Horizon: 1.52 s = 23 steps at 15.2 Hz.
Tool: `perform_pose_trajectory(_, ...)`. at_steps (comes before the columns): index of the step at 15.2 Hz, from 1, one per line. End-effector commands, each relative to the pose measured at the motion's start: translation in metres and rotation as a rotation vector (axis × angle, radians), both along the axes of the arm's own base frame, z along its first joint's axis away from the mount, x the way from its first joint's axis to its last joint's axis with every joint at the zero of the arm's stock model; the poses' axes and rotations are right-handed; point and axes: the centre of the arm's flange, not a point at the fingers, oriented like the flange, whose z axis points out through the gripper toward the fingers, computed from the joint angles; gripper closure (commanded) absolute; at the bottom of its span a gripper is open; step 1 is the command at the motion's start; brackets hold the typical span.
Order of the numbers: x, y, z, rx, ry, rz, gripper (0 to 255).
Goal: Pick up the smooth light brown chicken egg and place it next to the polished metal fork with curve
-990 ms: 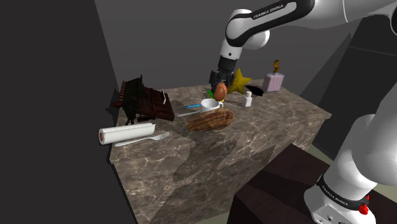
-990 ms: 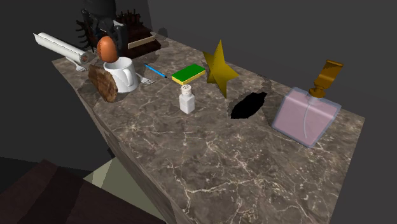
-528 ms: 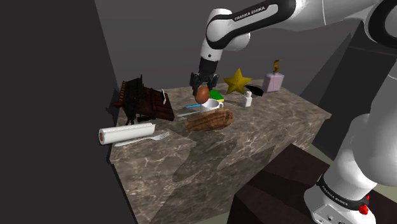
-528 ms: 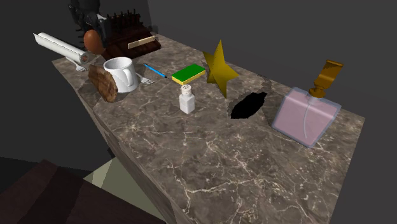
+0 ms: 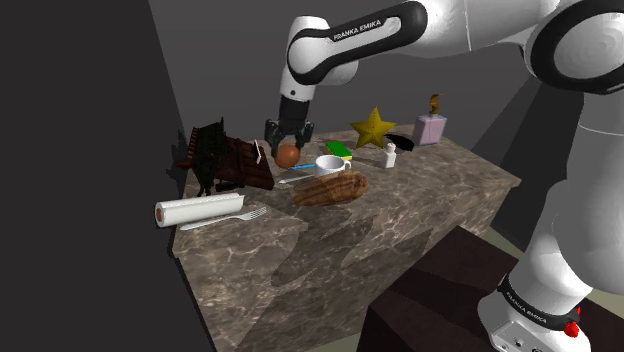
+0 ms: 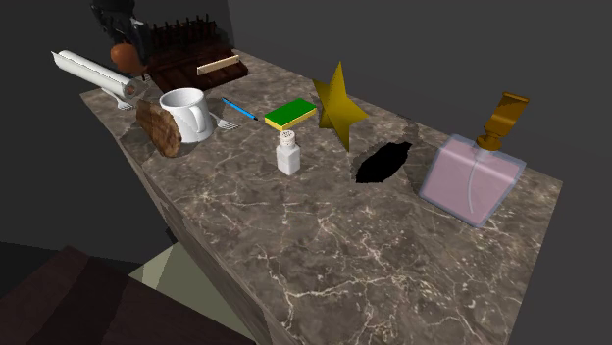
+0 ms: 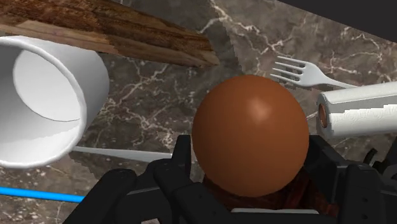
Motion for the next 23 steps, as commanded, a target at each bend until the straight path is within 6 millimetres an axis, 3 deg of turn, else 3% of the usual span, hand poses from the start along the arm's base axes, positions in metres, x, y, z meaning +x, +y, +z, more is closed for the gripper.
perform_pose_trajectory(1,0.002,0.002,-0.010,0.000,0.000,-0.001,255)
perform_pose_trajectory(23,0.002,0.002,-0.121,0.000,0.000,-0.001,255)
